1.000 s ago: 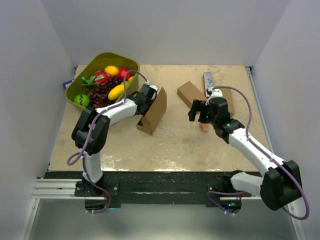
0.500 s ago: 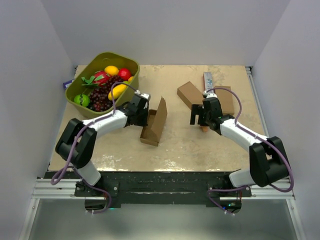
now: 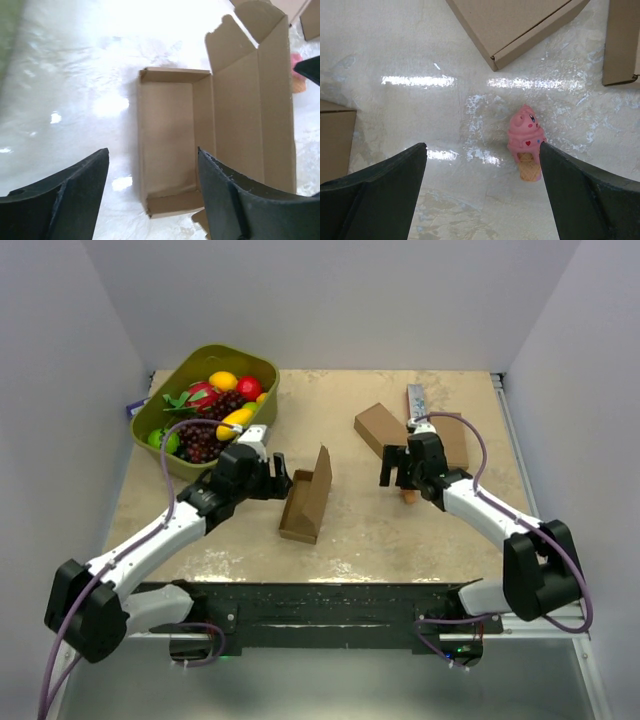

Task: Fold the paper box

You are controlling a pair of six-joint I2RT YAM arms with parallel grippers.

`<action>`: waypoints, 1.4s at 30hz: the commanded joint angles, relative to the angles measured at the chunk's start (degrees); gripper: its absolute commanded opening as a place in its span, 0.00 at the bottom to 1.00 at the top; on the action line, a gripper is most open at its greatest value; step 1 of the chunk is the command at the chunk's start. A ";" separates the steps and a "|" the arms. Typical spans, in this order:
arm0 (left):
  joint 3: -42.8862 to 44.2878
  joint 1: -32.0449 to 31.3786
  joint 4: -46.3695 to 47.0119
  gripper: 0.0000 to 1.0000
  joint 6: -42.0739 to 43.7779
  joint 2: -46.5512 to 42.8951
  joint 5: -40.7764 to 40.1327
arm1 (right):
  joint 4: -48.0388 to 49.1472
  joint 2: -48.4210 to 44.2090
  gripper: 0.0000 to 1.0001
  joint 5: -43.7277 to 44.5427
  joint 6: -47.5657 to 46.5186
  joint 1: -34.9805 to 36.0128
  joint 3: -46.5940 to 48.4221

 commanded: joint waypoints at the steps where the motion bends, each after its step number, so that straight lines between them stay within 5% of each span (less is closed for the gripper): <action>1: -5.69 0.22 -2.44 0.77 -2.12 -3.41 -5.89 | 0.07 -2.51 0.97 -1.48 0.42 -0.08 0.34; 15: -20.20 -0.22 8.70 0.64 -6.27 -1.76 -0.72 | 1.99 -9.99 0.89 -13.52 3.41 2.63 -4.57; 26: -23.54 -12.00 16.17 0.60 -11.01 0.80 -1.42 | 15.80 9.69 0.88 -21.94 9.39 12.31 1.74; 37: -18.62 -16.04 26.56 0.58 -10.04 9.94 0.87 | 14.04 24.46 0.86 -29.87 7.02 14.33 20.11; 42: -16.53 -16.57 29.29 0.61 -8.56 11.61 -0.53 | 11.50 25.97 0.86 -26.99 5.35 14.34 23.45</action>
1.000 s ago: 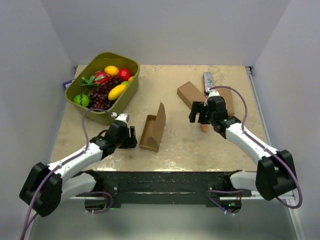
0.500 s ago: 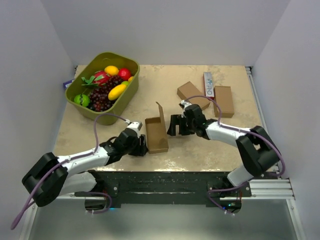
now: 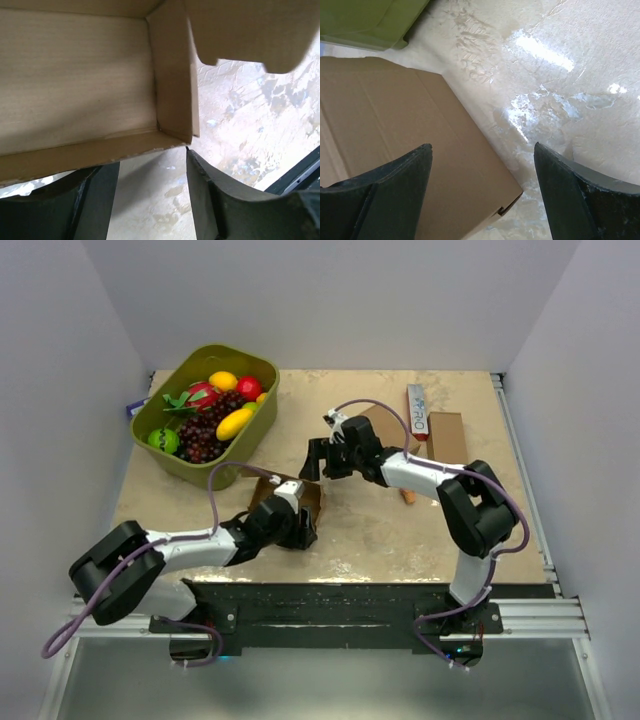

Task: Fold the paper box

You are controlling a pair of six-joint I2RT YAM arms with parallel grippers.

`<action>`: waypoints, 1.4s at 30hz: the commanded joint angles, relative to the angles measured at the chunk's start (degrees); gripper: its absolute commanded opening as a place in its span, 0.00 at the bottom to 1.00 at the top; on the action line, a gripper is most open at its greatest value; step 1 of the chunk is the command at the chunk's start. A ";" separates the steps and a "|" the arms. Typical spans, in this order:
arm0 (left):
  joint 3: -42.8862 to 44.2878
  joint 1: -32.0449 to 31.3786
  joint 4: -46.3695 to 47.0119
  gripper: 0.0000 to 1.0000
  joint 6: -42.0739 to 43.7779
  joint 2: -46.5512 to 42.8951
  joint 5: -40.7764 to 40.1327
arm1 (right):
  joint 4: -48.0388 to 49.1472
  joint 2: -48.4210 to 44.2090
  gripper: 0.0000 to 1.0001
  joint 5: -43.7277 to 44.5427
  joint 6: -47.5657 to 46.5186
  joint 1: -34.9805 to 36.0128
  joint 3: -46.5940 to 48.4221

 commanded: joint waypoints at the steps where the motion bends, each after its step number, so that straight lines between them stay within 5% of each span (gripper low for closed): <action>1: 3.70 -0.38 3.78 0.62 1.06 0.95 -1.23 | -3.06 -0.90 0.88 1.32 -2.45 -0.07 3.68; 7: 6.52 -0.38 -0.07 0.69 6.95 -5.46 -1.59 | -7.28 -9.75 0.93 2.48 -4.30 -8.75 2.54; 17: 19.95 4.09 -27.49 0.89 21.70 -22.87 0.61 | -21.26 -21.72 0.98 20.22 -15.47 -18.60 -2.64; 21: 26.89 19.81 -24.97 0.89 24.18 -21.82 17.18 | -23.19 -22.79 0.95 24.17 -15.56 -20.02 -6.59; 25: 34.63 29.48 -24.78 0.90 27.52 -15.42 17.66 | -24.69 -22.61 0.90 25.24 -14.77 -20.11 -8.27; 28: 36.58 31.62 -22.17 0.89 28.13 -12.95 19.86 | -24.95 -20.60 0.84 25.42 -12.57 -20.02 -9.24; 31: 29.30 33.54 -15.57 0.89 27.79 -14.51 20.21 | -25.66 -17.08 0.82 25.94 -11.69 -20.02 -8.71; 42: 26.03 34.25 -16.52 0.89 27.35 -18.21 17.66 | -24.87 -8.64 0.68 26.65 -10.28 -19.93 -8.36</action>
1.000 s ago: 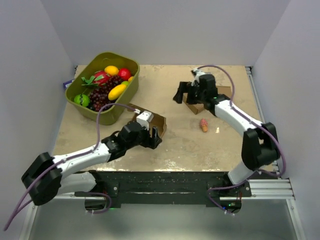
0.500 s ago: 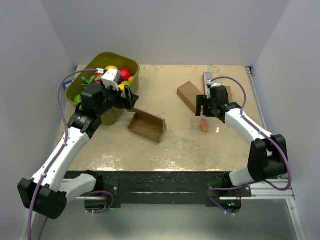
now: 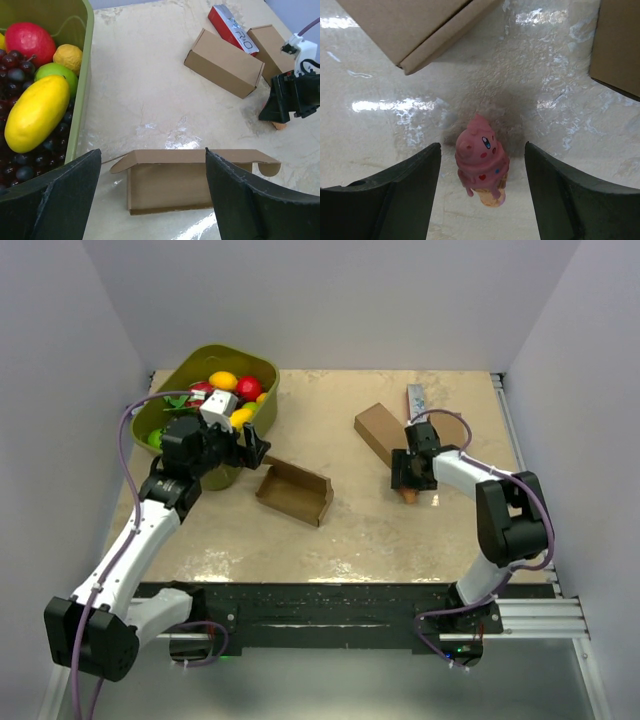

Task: Fold the paper box

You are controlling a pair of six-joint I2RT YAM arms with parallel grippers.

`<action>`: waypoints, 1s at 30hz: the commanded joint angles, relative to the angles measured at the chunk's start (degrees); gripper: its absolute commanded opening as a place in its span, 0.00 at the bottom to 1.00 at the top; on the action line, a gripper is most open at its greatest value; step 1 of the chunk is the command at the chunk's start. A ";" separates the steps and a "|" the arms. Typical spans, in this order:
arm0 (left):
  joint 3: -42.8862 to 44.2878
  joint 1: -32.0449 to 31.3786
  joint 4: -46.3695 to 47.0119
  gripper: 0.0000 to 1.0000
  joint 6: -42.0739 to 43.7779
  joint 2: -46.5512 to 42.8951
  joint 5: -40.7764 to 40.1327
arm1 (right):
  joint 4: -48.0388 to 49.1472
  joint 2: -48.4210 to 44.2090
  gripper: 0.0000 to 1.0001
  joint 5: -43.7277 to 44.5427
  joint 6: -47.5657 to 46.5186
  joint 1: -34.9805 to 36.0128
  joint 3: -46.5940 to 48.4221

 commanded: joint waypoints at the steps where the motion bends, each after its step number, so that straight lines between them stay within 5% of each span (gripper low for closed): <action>1: 0.90 0.31 2.41 0.89 1.18 -1.73 -0.78 | 0.20 0.17 0.68 0.97 0.97 0.20 0.45; 13: 0.63 0.31 2.76 0.89 -0.82 -1.56 -2.90 | -1.46 -5.35 0.19 0.97 0.54 1.16 0.44; 19: -3.75 3.11 13.38 0.91 -11.18 0.99 18.16 | -7.70 -17.05 0.11 9.91 0.01 12.13 13.50; 22: -3.76 8.30 14.19 0.89 -12.35 1.08 20.48 | -7.80 -20.03 0.09 10.28 -0.52 18.81 18.97; 30: -4.64 16.22 9.79 0.87 -5.68 -6.12 7.40 | 3.44 -19.26 0.13 8.44 -10.69 42.43 24.35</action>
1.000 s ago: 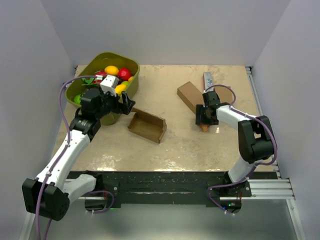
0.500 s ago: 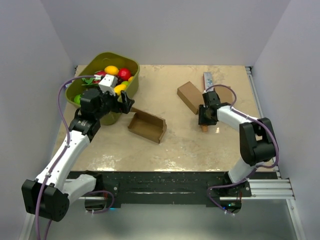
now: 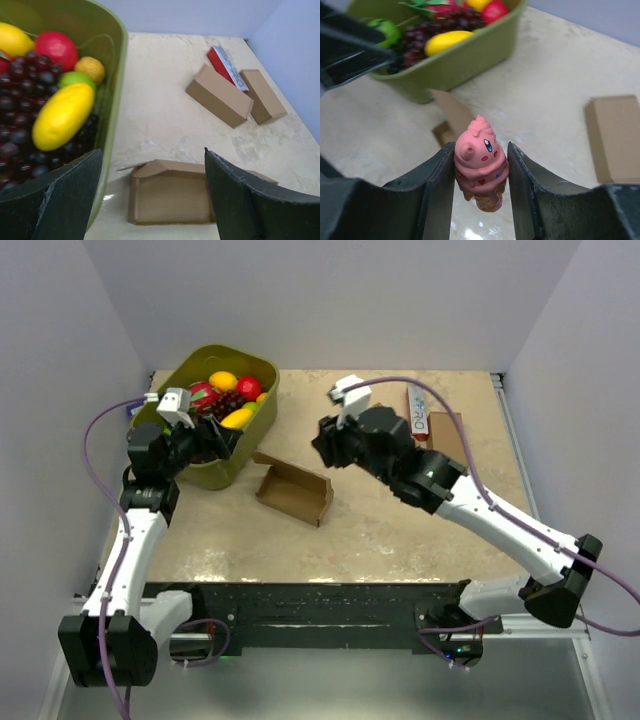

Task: Fold the paper box

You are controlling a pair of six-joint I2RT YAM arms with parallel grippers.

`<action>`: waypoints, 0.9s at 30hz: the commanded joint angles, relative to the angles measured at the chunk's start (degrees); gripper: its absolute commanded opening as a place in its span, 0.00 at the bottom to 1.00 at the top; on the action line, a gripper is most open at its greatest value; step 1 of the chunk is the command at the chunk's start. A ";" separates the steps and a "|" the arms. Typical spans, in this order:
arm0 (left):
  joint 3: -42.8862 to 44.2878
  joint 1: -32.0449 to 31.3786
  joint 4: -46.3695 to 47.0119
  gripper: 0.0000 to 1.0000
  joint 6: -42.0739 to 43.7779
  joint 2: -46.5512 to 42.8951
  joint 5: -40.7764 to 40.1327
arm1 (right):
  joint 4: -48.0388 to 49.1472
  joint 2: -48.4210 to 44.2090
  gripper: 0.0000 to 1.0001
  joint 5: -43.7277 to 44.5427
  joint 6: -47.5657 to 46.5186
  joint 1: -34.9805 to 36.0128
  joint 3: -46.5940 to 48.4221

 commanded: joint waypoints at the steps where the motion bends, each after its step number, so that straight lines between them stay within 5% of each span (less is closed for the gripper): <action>1: -0.09 1.99 0.46 0.87 3.70 -4.75 -6.61 | 5.64 3.19 0.13 -0.80 -8.18 11.23 2.38; 9: 0.34 2.60 -1.30 0.87 5.55 -5.37 -11.72 | 1.78 20.04 0.12 -0.99 -11.09 24.60 7.84; 17: 0.08 3.22 -1.56 0.88 5.82 -5.72 -14.89 | -10.60 36.67 0.09 20.69 -10.12 25.14 18.29; 27: -0.10 3.31 -1.56 0.88 6.17 -5.98 -14.80 | -9.04 46.79 0.09 35.30 -16.52 21.18 21.55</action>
